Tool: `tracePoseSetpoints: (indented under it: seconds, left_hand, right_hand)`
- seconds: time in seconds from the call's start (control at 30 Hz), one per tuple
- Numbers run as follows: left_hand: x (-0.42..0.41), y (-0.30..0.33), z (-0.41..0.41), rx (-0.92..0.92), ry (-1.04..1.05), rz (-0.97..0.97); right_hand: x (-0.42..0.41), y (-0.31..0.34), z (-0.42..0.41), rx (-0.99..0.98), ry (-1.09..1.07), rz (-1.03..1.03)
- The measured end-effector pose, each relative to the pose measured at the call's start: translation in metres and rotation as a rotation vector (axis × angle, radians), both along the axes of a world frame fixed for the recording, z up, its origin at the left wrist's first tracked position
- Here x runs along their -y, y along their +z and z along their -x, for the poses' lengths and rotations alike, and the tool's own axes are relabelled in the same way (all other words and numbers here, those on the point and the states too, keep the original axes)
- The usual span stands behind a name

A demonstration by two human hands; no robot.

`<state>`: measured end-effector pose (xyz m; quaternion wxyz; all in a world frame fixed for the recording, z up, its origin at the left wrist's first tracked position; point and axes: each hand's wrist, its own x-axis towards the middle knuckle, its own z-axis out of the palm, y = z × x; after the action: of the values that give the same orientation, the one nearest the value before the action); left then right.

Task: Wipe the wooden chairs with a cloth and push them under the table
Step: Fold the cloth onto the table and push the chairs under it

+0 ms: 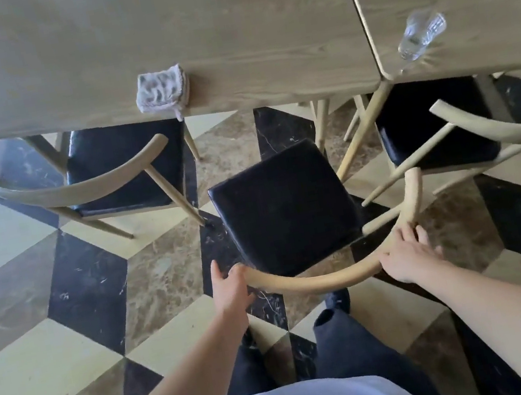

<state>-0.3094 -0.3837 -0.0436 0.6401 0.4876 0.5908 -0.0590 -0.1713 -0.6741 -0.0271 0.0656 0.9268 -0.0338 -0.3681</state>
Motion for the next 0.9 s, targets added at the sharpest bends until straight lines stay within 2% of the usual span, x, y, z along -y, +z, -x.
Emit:
tracePoseSetpoints:
  seconds: [0.1,0.2,0.33,0.43,0.57,0.73,0.9]
  left_hand:
    - [0.020,-0.011,-0.003,-0.064,0.093,-0.023]
    - [0.050,-0.014,-0.010,-0.091,0.239,0.109]
    - [0.080,-0.020,-0.024,-0.118,0.323,0.064]
    - [0.081,-0.023,-0.031,-0.110,0.399,0.029]
    - [0.073,-0.039,-0.035,-0.177,0.461,0.047]
    - [0.058,-0.055,-0.038,-0.223,0.458,0.069]
    - [0.055,-0.071,-0.048,-0.288,0.470,0.107]
  right_hand:
    - [0.018,-0.002,-0.043,0.067,-0.070,-0.117]
    - [0.031,-0.005,-0.082,0.169,-0.304,-0.277]
    - [0.050,-0.013,-0.126,0.012,-0.634,-0.421]
    - [0.056,-0.027,-0.149,-0.042,-0.811,-0.520]
    - [0.061,-0.047,-0.162,-0.156,-1.157,-0.623]
    - [0.059,-0.068,-0.162,-0.097,-1.205,-0.580]
    - [0.058,-0.083,-0.166,-0.099,-1.311,-0.640]
